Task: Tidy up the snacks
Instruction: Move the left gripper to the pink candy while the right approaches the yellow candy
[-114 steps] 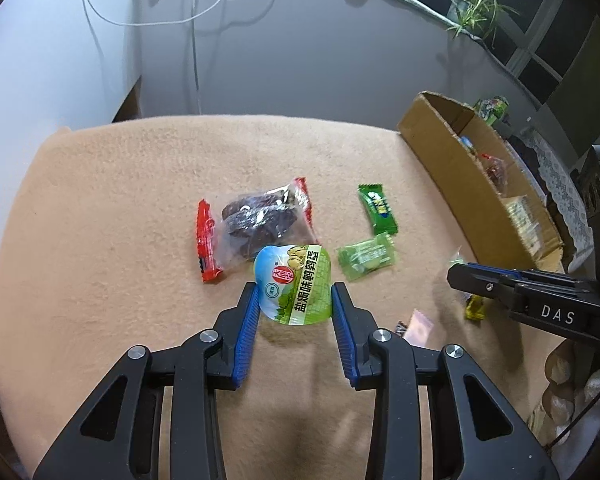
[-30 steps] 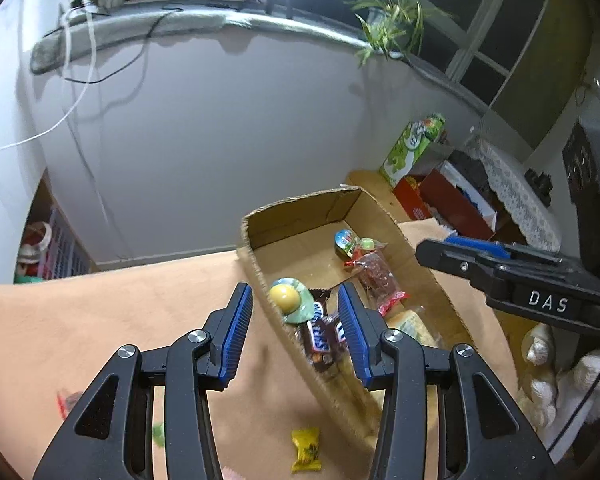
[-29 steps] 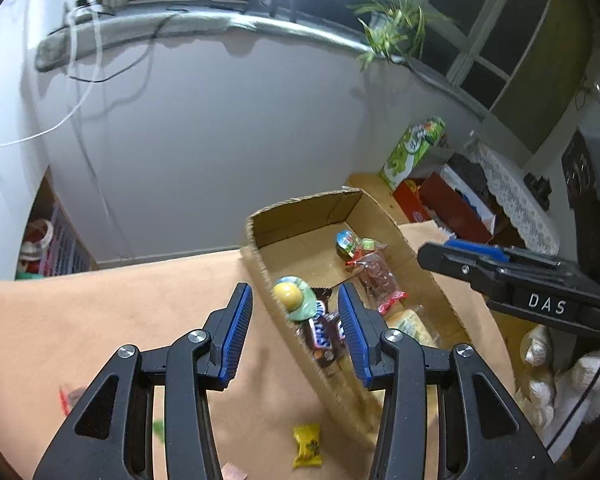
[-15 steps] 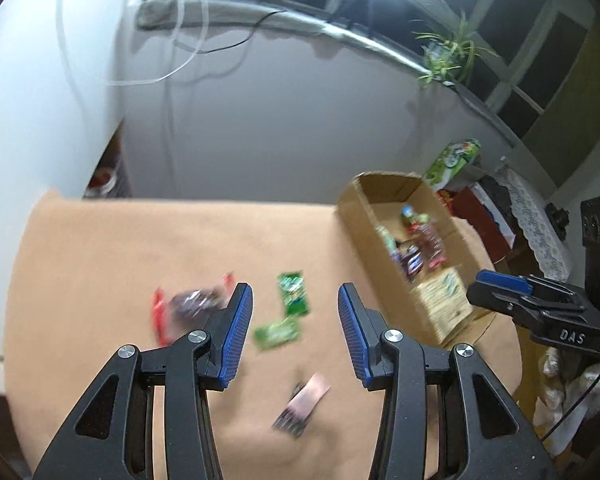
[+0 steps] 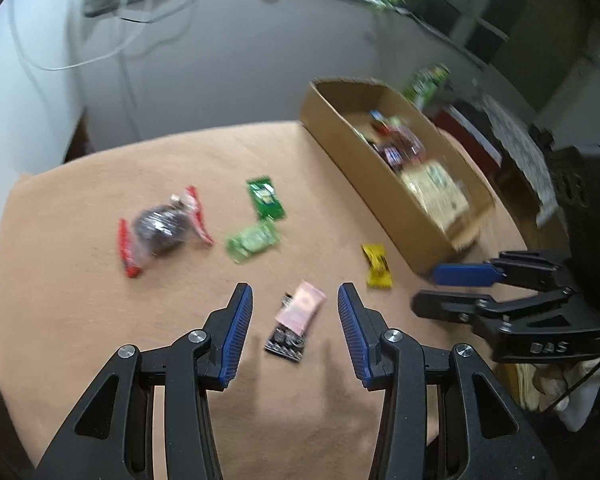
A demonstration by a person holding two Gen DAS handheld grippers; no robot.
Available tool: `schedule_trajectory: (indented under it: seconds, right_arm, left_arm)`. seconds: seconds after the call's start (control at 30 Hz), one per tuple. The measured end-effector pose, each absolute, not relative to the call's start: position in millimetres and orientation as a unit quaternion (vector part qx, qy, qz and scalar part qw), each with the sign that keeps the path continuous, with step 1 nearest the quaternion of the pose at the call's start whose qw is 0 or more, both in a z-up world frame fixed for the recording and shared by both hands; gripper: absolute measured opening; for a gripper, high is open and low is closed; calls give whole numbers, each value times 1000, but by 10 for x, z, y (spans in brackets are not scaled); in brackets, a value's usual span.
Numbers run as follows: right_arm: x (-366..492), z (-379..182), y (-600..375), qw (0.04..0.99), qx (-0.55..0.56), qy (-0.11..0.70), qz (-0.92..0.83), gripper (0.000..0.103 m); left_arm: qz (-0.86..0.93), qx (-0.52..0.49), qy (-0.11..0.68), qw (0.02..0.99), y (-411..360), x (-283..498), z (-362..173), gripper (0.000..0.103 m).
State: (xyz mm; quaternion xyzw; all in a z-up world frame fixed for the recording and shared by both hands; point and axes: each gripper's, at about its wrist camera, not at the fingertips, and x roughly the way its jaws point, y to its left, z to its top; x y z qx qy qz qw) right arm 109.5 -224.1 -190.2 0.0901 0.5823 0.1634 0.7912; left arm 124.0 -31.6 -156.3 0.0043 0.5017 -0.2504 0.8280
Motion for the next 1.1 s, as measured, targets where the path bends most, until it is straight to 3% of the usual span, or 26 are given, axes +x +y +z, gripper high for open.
schedule_trajectory:
  seconds: [1.0,1.07,1.1]
  right_arm:
    - [1412,-2324,-1937,820,137,555,-22,46]
    - [1443,-2327,-1909,821,131,556,-18,45]
    - [1482,-2335,-1881,821,126,556,-19,39]
  left_arm:
    - [-365,100,460,803,-477,1218,-2118,40]
    - [-361,107,459,805,-520,1217,-2134,33]
    - [-358,108,459,806,-529,1222,-2136,31]
